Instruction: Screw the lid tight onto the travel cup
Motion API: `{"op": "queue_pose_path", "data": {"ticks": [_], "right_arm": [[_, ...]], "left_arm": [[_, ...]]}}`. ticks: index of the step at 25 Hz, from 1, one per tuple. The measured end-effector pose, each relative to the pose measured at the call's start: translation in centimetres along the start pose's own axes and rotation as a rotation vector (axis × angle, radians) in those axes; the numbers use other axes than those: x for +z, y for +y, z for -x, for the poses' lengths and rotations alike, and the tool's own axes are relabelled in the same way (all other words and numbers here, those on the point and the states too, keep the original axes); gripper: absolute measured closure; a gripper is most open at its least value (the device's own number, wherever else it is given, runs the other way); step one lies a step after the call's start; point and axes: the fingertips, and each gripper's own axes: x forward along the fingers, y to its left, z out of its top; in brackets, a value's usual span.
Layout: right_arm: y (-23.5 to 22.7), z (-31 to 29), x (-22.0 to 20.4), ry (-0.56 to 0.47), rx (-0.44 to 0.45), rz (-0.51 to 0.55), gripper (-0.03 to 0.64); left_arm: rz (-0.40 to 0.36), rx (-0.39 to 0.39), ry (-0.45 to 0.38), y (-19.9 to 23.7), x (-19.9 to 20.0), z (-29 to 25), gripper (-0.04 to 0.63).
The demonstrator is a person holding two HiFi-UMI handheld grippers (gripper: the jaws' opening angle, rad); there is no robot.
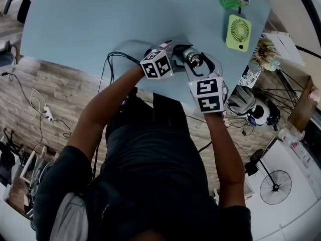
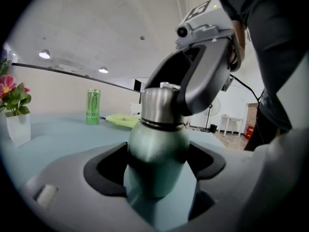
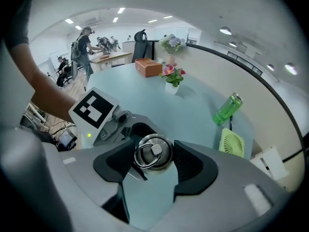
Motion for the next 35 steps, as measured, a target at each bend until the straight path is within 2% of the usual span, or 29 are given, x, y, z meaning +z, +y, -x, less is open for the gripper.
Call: {"op": "queue_pose_path", "data": {"ticks": [3, 6, 9, 11, 14, 18, 19, 21, 25, 29, 31, 35], "right_arm": [[-0.1, 0.1, -0.1, -0.015, -0.049, -0.05, 0.365], [-0.1, 0.1, -0.1, -0.027, -0.057, -0.051, 0.365], [0.4, 0.0, -0.8, 0.002, 0.0, 0.014, 0.364], [0.8, 0.4, -0.8, 0.023, 0.05, 0.096, 0.358], [1.5, 1.6, 0.0, 0.052, 0.136, 0.328, 0.35], [1.7, 2.2, -0.7, 0.16, 0.213, 0.804, 0.348], [1.7, 2.1, -0.9, 0.178, 0.228, 0.887, 0.348], [1.7, 1.7, -1.3, 0.208, 0.27, 0.983, 0.348], [1.8, 0.8, -1.4, 0.228, 0.309, 1.037, 0.348], [1.8, 0.3, -2.0, 0.249, 0.323, 1.044, 0.351], [1.6, 0.1, -2.0, 0.243, 0.314, 1.017, 0.371], [1.4, -0.1, -2.0, 0.224, 0.29, 0.889, 0.376]], "left_arm": [[0.0, 0.0, 0.001, 0.0, 0.0, -0.1, 0.17], [0.001, 0.0, 0.001, 0.0, 0.0, 0.0, 0.17], [0.002, -0.002, 0.001, -0.1, 0.0, 0.0, 0.17], [0.003, -0.003, 0.002, -0.1, 0.0, 0.0, 0.17], [0.002, -0.004, 0.002, 0.0, 0.1, 0.0, 0.17], [0.0, -0.003, 0.003, -0.1, 0.0, 0.0, 0.17], [0.001, -0.003, 0.003, -0.1, 0.0, 0.0, 0.17], [0.001, -0.003, 0.003, -0.1, 0.0, 0.0, 0.17], [0.0, -0.003, 0.004, -0.1, 0.0, -0.1, 0.17], [-0.002, -0.004, 0.002, -0.1, 0.1, 0.0, 0.17], [-0.004, -0.003, 0.002, -0.1, 0.1, 0.0, 0.17], [-0.002, -0.003, 0.002, -0.1, 0.0, -0.1, 0.17]]}}
